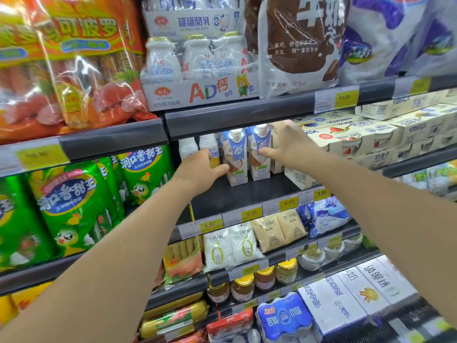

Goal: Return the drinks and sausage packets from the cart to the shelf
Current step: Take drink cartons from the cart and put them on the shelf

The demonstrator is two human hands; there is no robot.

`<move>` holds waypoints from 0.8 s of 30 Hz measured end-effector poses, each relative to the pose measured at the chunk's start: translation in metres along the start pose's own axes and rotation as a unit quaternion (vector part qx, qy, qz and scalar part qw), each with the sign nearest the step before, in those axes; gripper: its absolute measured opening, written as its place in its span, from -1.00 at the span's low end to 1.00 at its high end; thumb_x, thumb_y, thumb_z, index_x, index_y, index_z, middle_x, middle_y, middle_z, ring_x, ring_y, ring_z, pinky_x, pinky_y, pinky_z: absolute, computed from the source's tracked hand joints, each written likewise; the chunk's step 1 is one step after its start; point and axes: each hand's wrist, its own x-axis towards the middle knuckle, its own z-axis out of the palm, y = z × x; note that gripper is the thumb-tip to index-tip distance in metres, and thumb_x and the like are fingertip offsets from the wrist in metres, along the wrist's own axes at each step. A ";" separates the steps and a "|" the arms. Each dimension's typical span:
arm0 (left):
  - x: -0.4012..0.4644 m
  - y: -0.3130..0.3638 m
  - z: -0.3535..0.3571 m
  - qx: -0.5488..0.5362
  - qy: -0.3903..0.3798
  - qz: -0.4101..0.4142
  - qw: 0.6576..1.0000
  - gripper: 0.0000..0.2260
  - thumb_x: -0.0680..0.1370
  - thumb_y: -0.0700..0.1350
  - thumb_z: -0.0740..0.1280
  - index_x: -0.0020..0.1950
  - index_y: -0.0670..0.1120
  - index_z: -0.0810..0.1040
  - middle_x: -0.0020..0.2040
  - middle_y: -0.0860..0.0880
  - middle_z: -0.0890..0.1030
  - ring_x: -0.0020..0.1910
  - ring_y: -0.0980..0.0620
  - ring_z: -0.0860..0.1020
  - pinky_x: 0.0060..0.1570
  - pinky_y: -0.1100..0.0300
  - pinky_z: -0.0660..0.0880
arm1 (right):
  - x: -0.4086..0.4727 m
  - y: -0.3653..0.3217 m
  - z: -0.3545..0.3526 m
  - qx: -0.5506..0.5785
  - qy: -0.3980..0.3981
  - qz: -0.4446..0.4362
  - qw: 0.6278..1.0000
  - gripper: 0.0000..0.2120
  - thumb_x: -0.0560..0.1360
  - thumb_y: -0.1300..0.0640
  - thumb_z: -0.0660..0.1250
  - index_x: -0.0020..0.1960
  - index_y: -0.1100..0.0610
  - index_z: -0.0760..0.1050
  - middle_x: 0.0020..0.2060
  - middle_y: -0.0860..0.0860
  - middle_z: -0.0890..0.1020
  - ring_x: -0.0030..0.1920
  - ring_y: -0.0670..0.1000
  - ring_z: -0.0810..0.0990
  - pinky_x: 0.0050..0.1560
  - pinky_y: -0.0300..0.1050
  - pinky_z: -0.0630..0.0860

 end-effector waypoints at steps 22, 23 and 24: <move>-0.122 -0.038 -0.002 0.190 -0.094 0.001 0.977 -0.36 0.56 0.26 0.20 0.43 -0.19 0.32 0.39 -0.21 0.41 0.32 -0.23 0.43 0.30 -0.14 0.39 | -0.132 -0.003 0.017 -0.219 -0.123 -0.059 0.966 -0.38 0.53 -0.26 0.20 0.43 0.12 0.33 0.34 0.14 0.39 0.37 0.18 0.32 0.31 0.13 0.32; -0.129 -0.038 -0.002 0.189 -0.091 -0.014 0.978 -0.35 0.56 0.27 0.20 0.44 -0.20 0.32 0.39 -0.21 0.41 0.32 -0.24 0.43 0.29 -0.15 0.40 | -0.137 -0.003 0.018 -0.220 -0.124 -0.071 0.965 -0.37 0.53 -0.27 0.21 0.44 0.13 0.32 0.35 0.14 0.39 0.38 0.19 0.32 0.32 0.13 0.32; -0.139 -0.037 -0.001 0.192 -0.089 -0.025 0.977 -0.33 0.55 0.27 0.19 0.46 -0.19 0.30 0.40 -0.21 0.40 0.33 -0.24 0.42 0.29 -0.15 0.40 | -0.142 -0.003 0.020 -0.222 -0.127 -0.083 0.963 -0.35 0.53 -0.27 0.21 0.44 0.13 0.32 0.36 0.14 0.39 0.39 0.19 0.32 0.32 0.13 0.32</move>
